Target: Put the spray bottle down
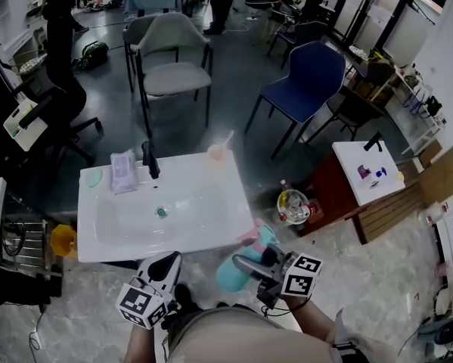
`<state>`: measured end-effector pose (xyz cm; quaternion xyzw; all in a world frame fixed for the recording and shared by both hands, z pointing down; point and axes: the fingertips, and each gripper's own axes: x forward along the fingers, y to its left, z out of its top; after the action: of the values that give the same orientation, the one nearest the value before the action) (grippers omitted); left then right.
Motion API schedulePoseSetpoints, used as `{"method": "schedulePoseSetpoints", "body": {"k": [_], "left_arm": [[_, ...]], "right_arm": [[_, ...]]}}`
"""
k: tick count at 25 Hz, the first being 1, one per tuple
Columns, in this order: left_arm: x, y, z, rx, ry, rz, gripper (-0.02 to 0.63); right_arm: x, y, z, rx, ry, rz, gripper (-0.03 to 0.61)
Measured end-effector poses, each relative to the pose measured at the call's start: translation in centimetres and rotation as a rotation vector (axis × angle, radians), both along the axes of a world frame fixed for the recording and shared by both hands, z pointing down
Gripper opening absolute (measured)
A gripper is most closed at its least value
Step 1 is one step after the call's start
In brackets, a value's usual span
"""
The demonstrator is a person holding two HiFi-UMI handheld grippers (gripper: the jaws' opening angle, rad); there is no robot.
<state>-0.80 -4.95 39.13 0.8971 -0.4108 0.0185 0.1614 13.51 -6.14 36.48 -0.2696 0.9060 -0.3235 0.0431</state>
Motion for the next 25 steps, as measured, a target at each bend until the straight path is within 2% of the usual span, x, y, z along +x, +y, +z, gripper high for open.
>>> {"method": "schedulePoseSetpoints", "body": {"k": [14,19,25], "left_arm": [[-4.3,-1.4,0.3,-0.006,0.012,-0.001,0.010],[-5.6,-2.7,-0.4,0.024,0.022,-0.003,0.009],[-7.4,-2.6,0.3,-0.003,0.021,-0.010,0.009]], "right_arm": [[-3.8,-2.7,-0.3,0.041,0.062,0.011,0.273],[-4.8,-4.9,-1.1,0.099,0.099,0.021,0.273],[-6.3,-6.2,-0.8,0.105,0.114,0.041,0.273]]}}
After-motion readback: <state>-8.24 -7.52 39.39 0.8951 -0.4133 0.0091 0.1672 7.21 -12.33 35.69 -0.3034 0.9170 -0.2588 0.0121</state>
